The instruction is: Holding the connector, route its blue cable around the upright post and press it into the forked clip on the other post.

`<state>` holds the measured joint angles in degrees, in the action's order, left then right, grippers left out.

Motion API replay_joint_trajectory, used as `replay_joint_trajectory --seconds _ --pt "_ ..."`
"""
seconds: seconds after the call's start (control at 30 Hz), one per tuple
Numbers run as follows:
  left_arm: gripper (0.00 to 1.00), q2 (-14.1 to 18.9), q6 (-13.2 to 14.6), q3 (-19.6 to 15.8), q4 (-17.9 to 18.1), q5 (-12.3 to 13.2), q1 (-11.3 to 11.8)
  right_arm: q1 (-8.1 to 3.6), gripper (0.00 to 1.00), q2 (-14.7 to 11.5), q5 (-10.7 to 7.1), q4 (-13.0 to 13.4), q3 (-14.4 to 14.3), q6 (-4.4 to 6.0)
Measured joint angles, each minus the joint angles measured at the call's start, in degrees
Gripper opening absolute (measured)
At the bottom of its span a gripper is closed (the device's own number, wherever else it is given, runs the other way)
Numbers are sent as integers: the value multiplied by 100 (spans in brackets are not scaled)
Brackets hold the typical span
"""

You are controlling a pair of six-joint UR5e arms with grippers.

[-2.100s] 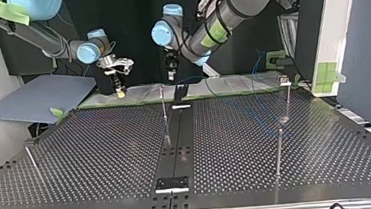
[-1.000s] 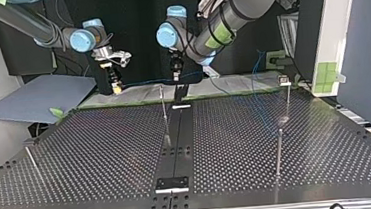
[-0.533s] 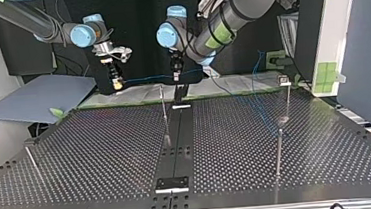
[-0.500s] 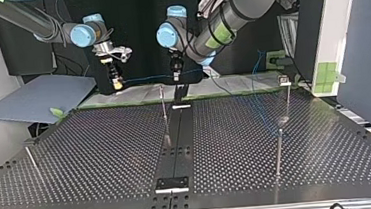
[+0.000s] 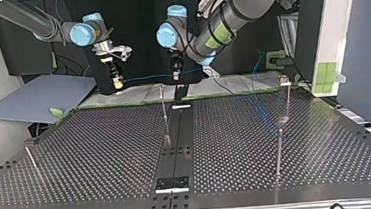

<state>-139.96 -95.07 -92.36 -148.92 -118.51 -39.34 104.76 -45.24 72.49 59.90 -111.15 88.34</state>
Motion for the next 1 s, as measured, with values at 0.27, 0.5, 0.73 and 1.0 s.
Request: replay_joint_trajectory --seconds 0.27,0.5,0.73,1.0 --pt "100 -15 -121 28 60 131 93 9 0 -1 -4 10 -3 0" --pt "100 -104 -214 154 -49 204 187 13 0 -6 2 15 0 0" --pt "100 -360 -342 433 -323 299 228 14 0 -8 -2 15 0 10" --pt "100 -588 -460 832 -512 333 275 14 0 -15 3 19 0 39"
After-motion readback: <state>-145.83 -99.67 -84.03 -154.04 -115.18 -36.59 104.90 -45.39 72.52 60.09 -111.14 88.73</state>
